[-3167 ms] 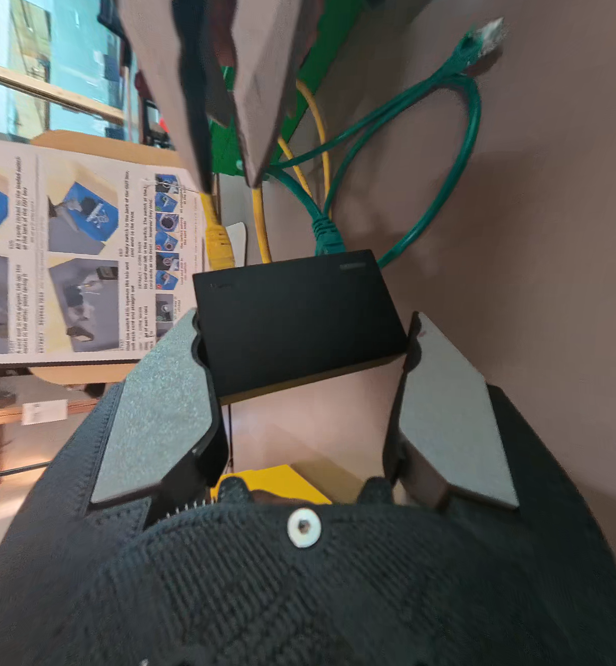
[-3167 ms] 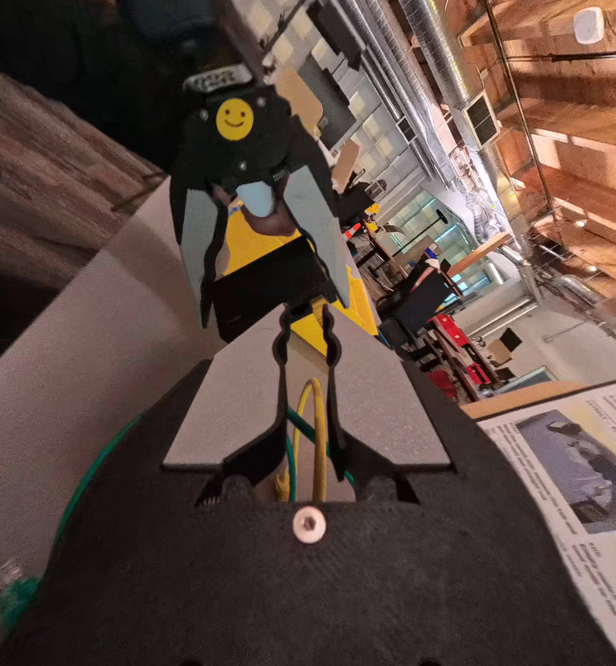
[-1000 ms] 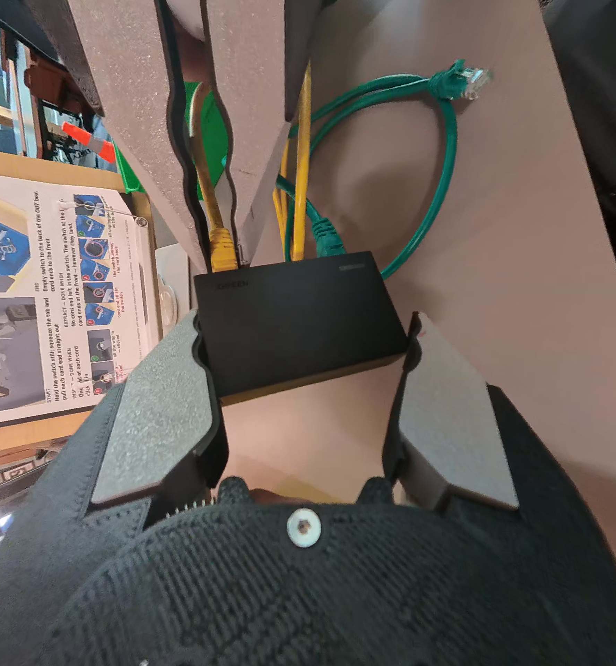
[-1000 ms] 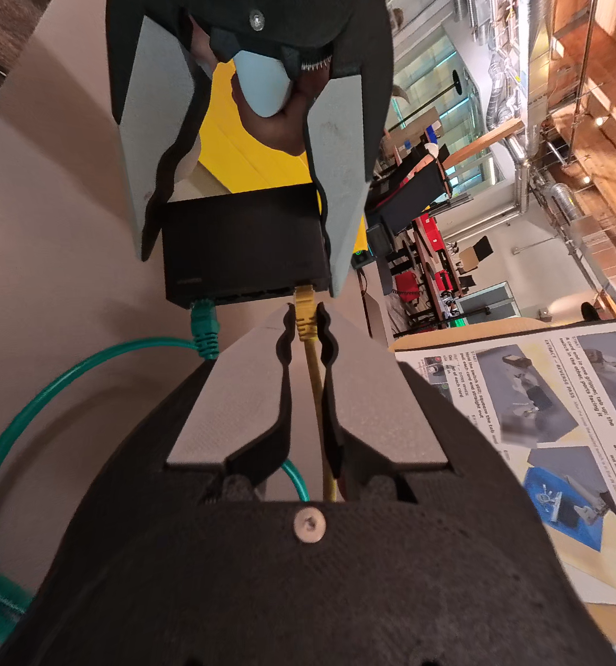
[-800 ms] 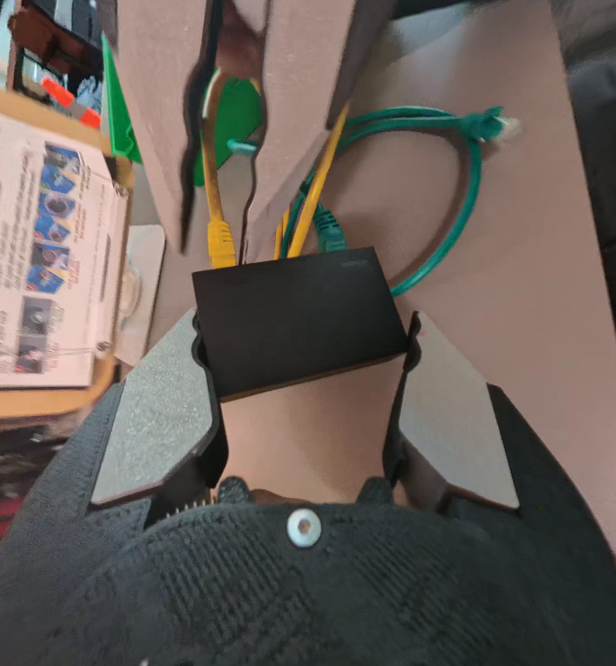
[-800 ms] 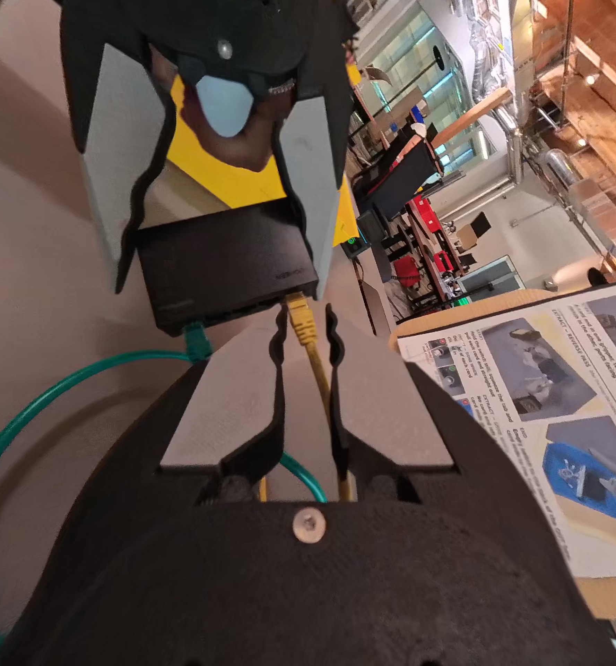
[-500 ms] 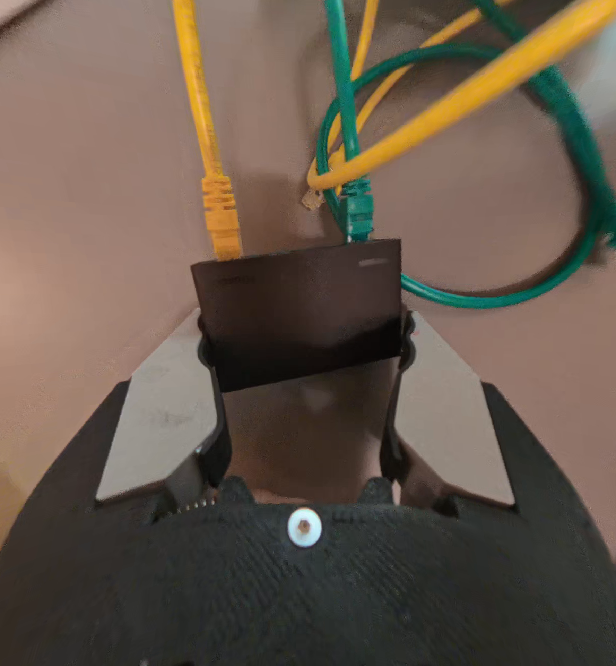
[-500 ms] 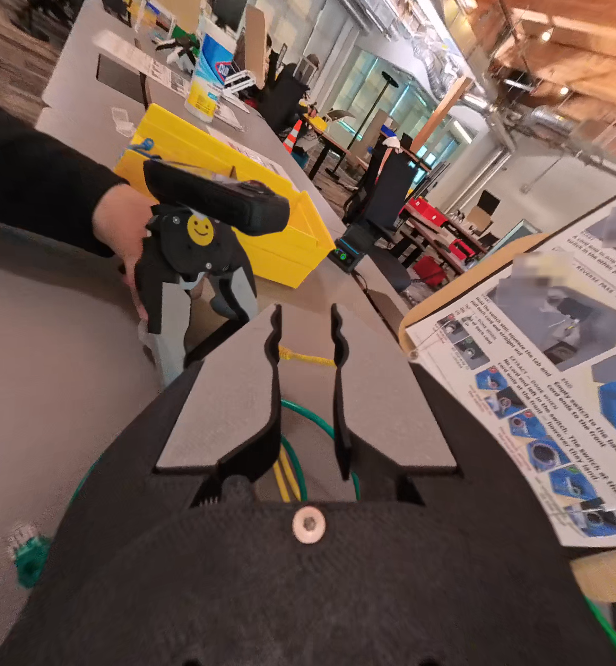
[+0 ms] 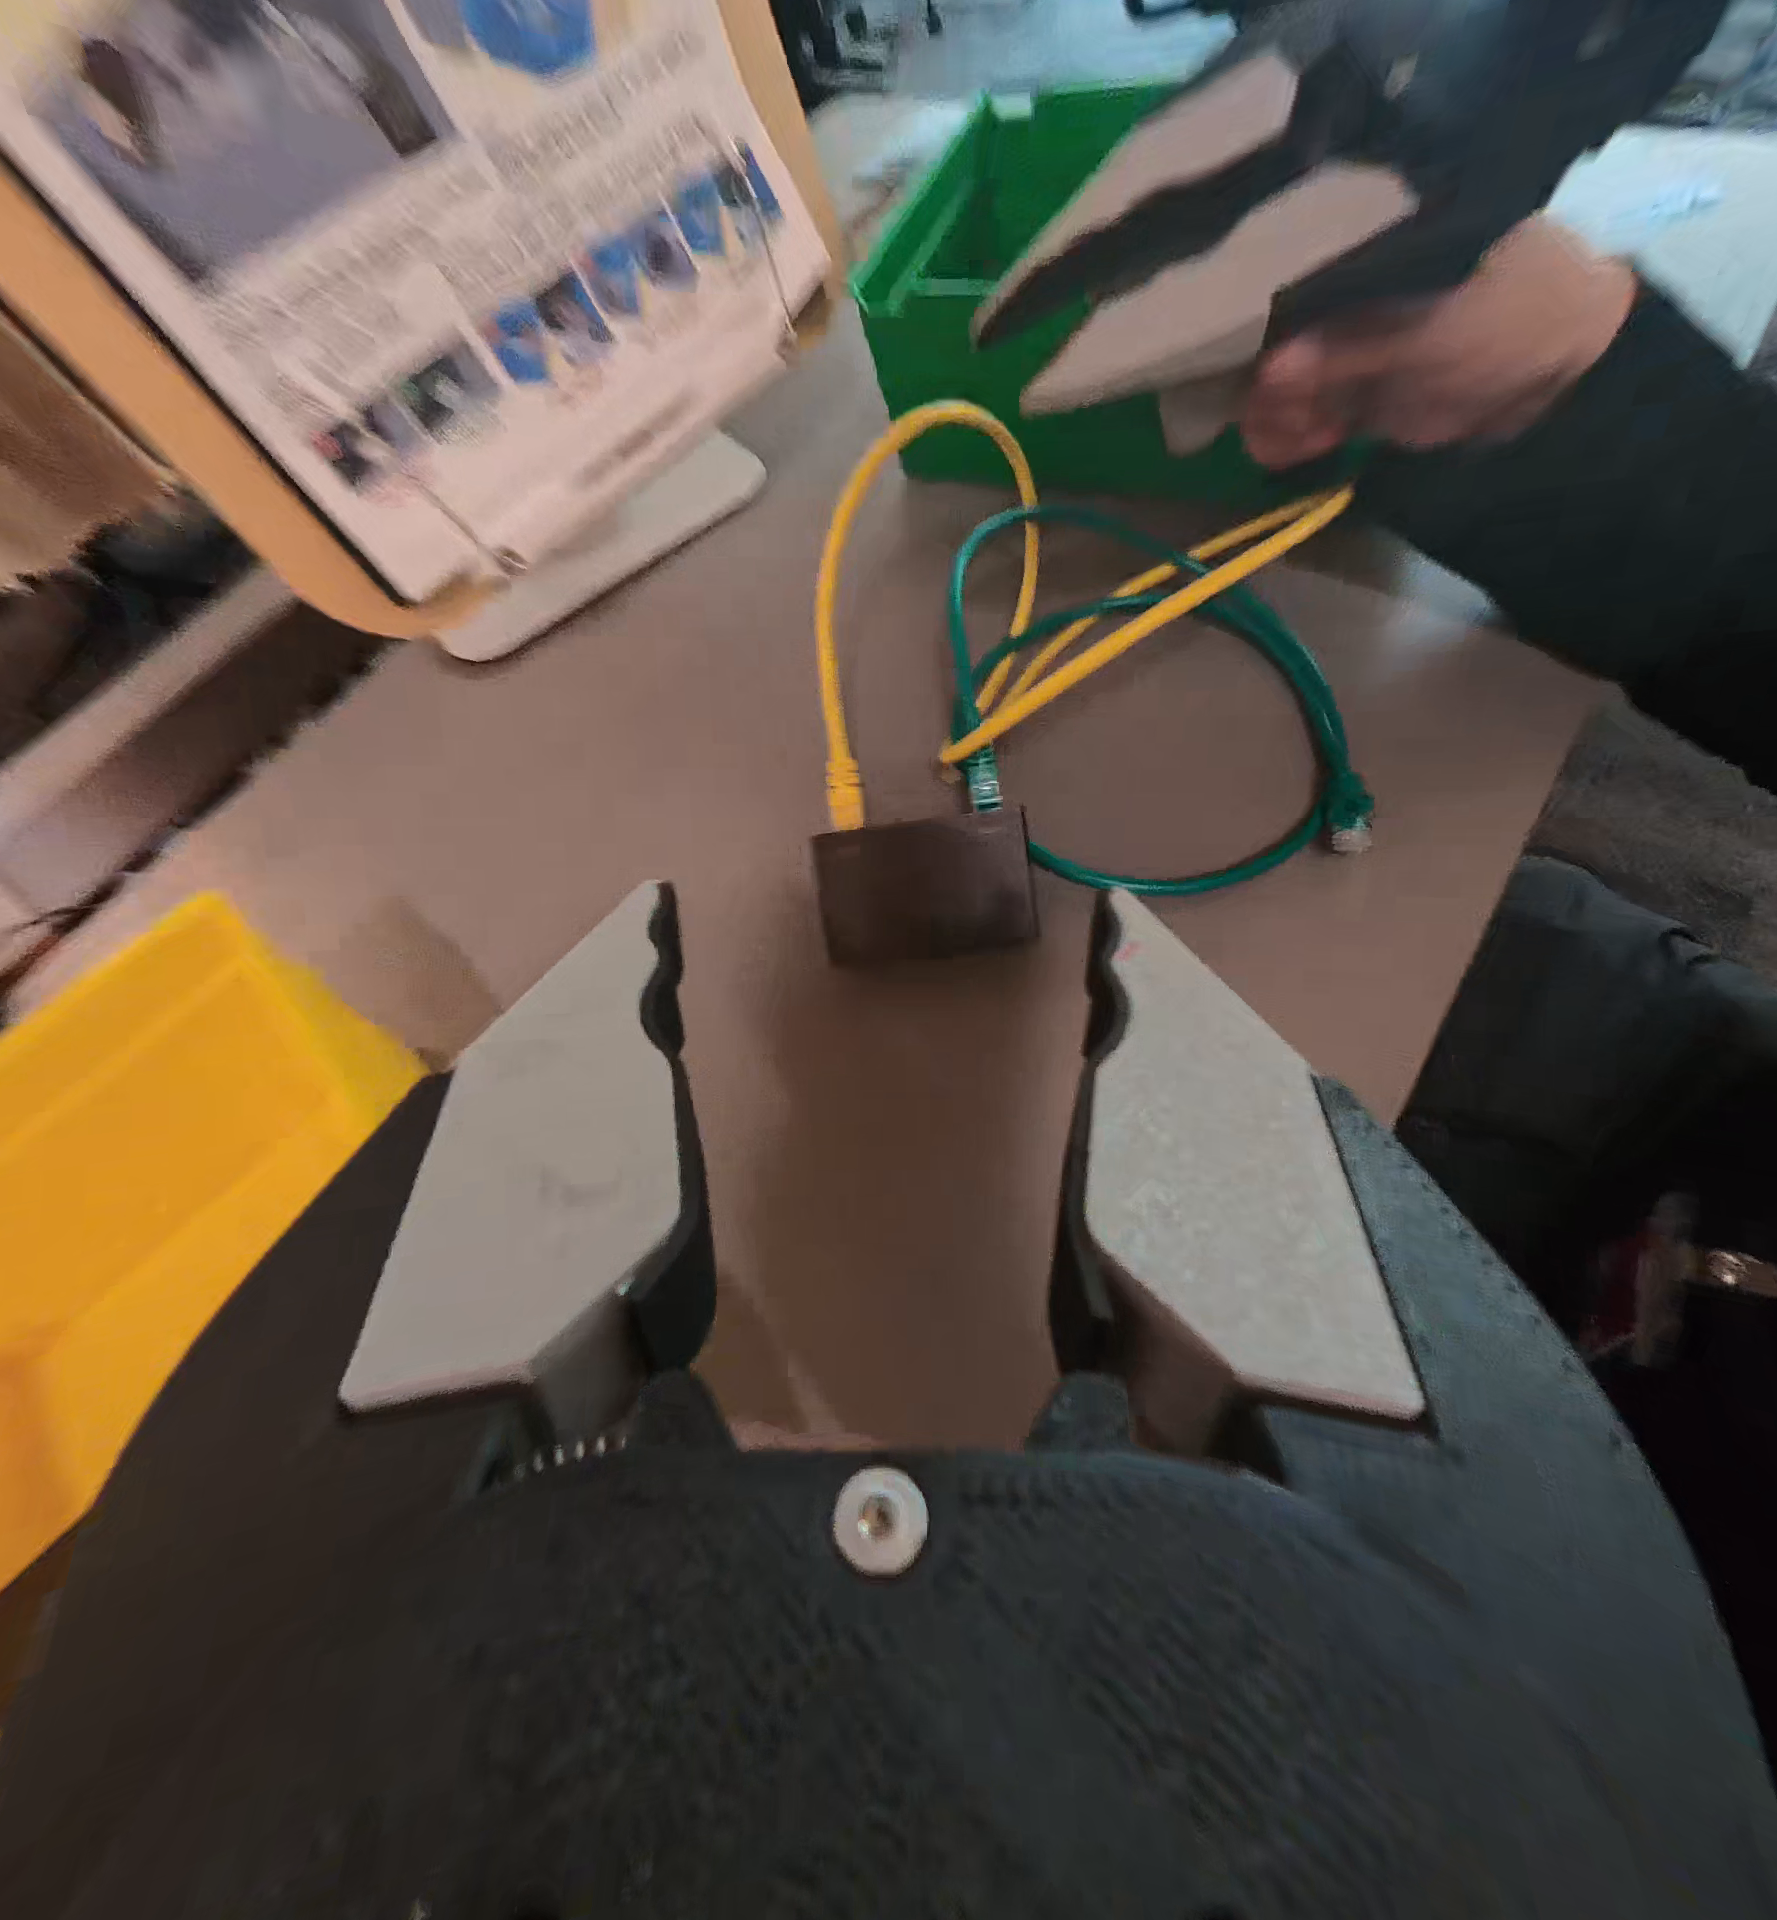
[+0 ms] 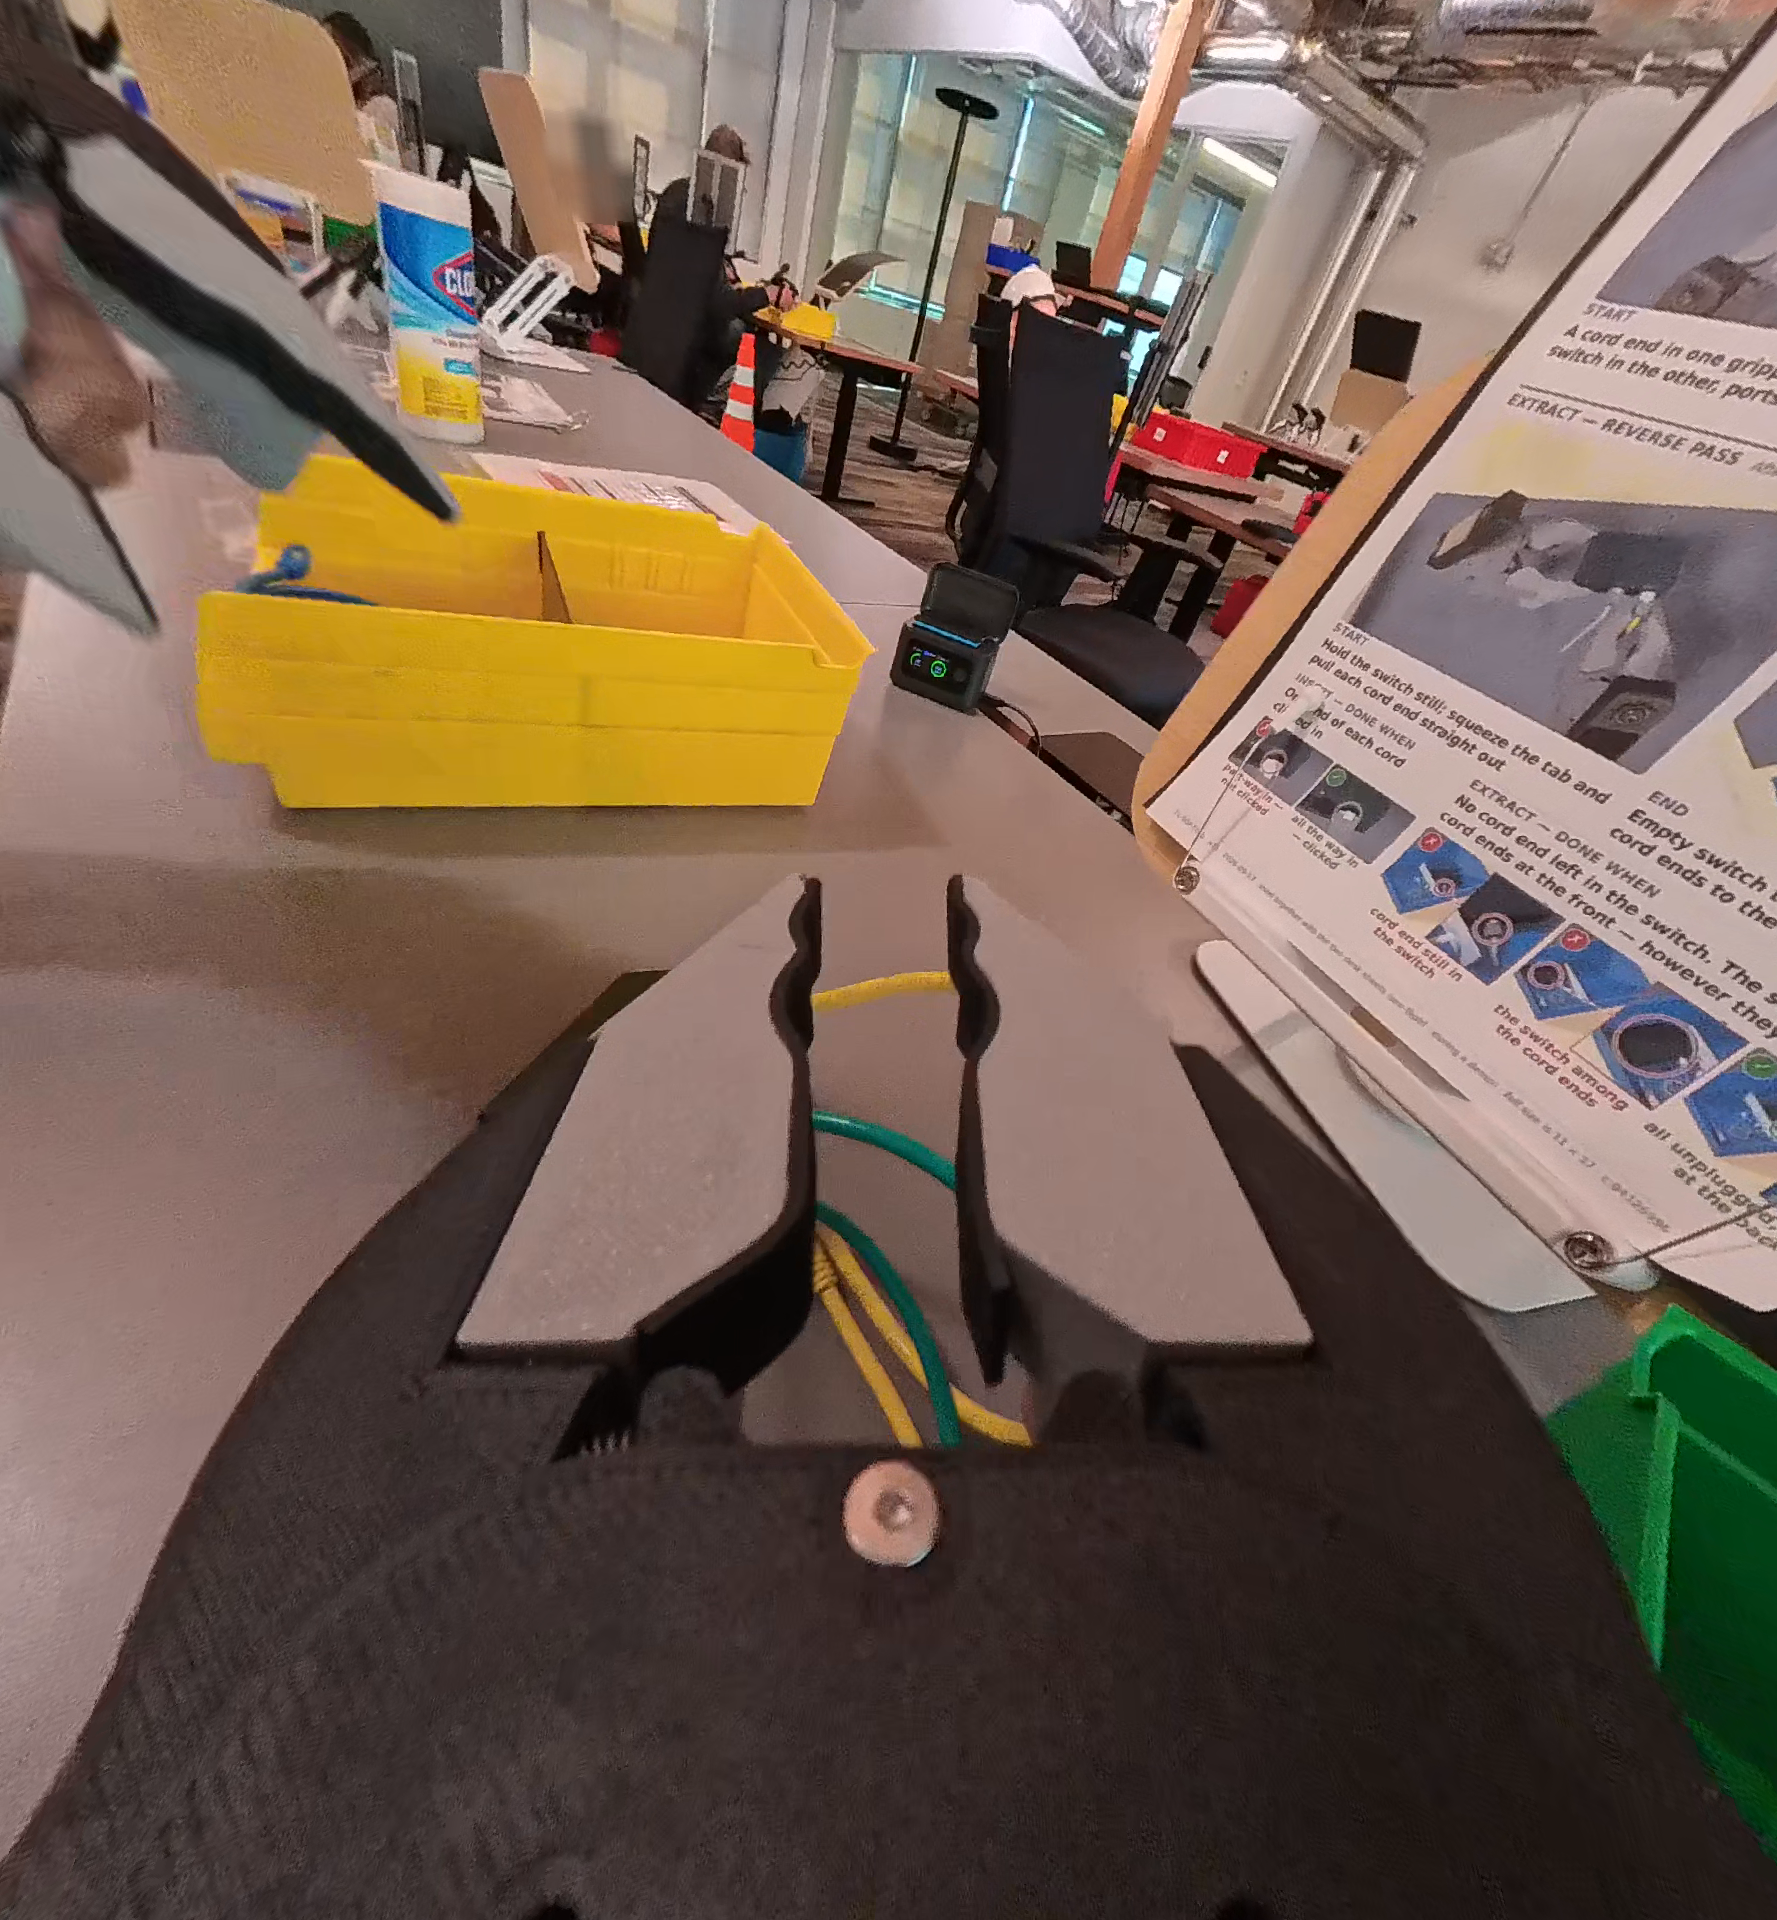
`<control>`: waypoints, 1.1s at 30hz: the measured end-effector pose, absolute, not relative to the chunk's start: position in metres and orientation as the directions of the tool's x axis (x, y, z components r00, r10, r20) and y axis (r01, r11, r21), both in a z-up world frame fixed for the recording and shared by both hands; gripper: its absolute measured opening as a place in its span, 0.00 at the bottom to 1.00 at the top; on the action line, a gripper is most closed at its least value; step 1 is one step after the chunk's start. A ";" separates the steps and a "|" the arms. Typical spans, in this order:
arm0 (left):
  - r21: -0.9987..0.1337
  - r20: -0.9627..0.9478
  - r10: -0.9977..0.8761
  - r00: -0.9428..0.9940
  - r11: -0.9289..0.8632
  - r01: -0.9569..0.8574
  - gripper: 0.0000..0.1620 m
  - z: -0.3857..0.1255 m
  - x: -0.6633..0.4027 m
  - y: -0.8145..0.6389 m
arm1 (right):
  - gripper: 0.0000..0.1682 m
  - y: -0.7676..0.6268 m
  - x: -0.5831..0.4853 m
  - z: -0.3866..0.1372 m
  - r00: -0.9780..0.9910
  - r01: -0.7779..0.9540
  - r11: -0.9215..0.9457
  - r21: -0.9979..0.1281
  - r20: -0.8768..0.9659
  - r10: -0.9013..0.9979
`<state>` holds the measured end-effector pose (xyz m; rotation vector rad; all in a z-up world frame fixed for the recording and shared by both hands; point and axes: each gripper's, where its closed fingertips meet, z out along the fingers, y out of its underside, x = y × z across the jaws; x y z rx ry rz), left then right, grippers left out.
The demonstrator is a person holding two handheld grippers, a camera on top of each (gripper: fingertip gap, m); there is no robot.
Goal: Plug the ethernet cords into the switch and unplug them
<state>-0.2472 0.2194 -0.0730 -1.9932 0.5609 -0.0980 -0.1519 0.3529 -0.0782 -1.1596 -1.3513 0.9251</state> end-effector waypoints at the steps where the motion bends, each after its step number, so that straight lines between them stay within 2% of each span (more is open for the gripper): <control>1: -0.869 -0.183 -0.404 0.896 -0.360 -0.340 0.44 -0.058 -0.263 0.205 | 0.12 0.353 -0.152 -0.078 0.050 0.136 0.210 -0.968 0.218 0.975; 2: -0.863 -0.195 -0.386 0.902 -0.368 -0.345 0.43 -0.051 -0.280 0.190 | 0.13 0.353 -0.152 -0.078 0.049 0.132 0.202 -0.971 0.209 0.977; 4: -0.800 -0.209 -0.390 0.897 -0.460 -0.386 0.38 -0.068 -0.318 0.160 | 0.15 0.354 -0.151 -0.075 0.062 0.122 0.205 -0.971 0.213 0.975; 8: -0.555 -0.107 -0.362 0.926 -0.751 -0.358 0.39 -0.152 -0.388 0.117 | 0.17 0.351 -0.154 -0.075 0.058 0.121 0.224 -0.967 0.232 0.971; 11: -0.446 -0.039 -0.309 0.950 -0.846 -0.293 0.39 -0.192 -0.409 0.108 | 0.18 0.353 -0.155 -0.079 0.063 0.136 0.237 -0.962 0.247 0.967; 12: -0.417 -0.018 -0.318 0.948 -0.859 -0.296 0.37 -0.201 -0.409 0.105 | 0.19 0.355 -0.155 -0.080 0.070 0.140 0.239 -0.961 0.250 0.966; 14: -0.377 -0.021 -0.353 0.935 -0.864 -0.334 0.24 -0.209 -0.409 0.101 | 0.20 0.360 -0.154 -0.082 0.085 0.146 0.231 -0.962 0.245 0.966; 17: -0.397 -0.059 -0.378 0.924 -0.840 -0.369 0.16 -0.199 -0.408 0.101 | 0.20 0.366 -0.151 -0.082 0.094 0.144 0.205 -0.968 0.219 0.971; 18: -0.418 -0.074 -0.374 0.924 -0.830 -0.369 0.08 -0.192 -0.409 0.102 | 0.20 0.367 -0.150 -0.081 0.096 0.141 0.202 -0.969 0.217 0.971; 21: -0.505 -0.096 -0.353 0.931 -0.789 -0.351 0.03 -0.164 -0.413 0.106 | 0.19 0.368 -0.149 -0.078 0.101 0.135 0.211 -0.968 0.225 0.969; 24: -0.552 -0.120 -0.302 0.946 -0.771 -0.317 0.03 -0.145 -0.423 0.113 | 0.18 0.367 -0.151 -0.081 0.093 0.149 0.208 -0.967 0.223 0.970; 26: -0.592 -0.219 -0.231 0.948 -0.741 -0.317 0.02 -0.126 -0.437 0.123 | 0.16 0.365 -0.152 -0.083 0.081 0.157 0.204 -0.966 0.218 0.973; 29: -0.739 -0.338 -0.030 0.941 -0.611 -0.285 0.02 -0.071 -0.453 0.147 | 0.08 0.363 -0.151 -0.082 0.066 0.150 0.206 -0.967 0.218 0.974; 33: -0.837 -0.465 0.125 0.876 -0.386 -0.389 0.02 0.014 -0.424 0.169 | 0.07 0.351 -0.150 -0.072 0.010 0.079 0.184 -0.980 0.186 0.983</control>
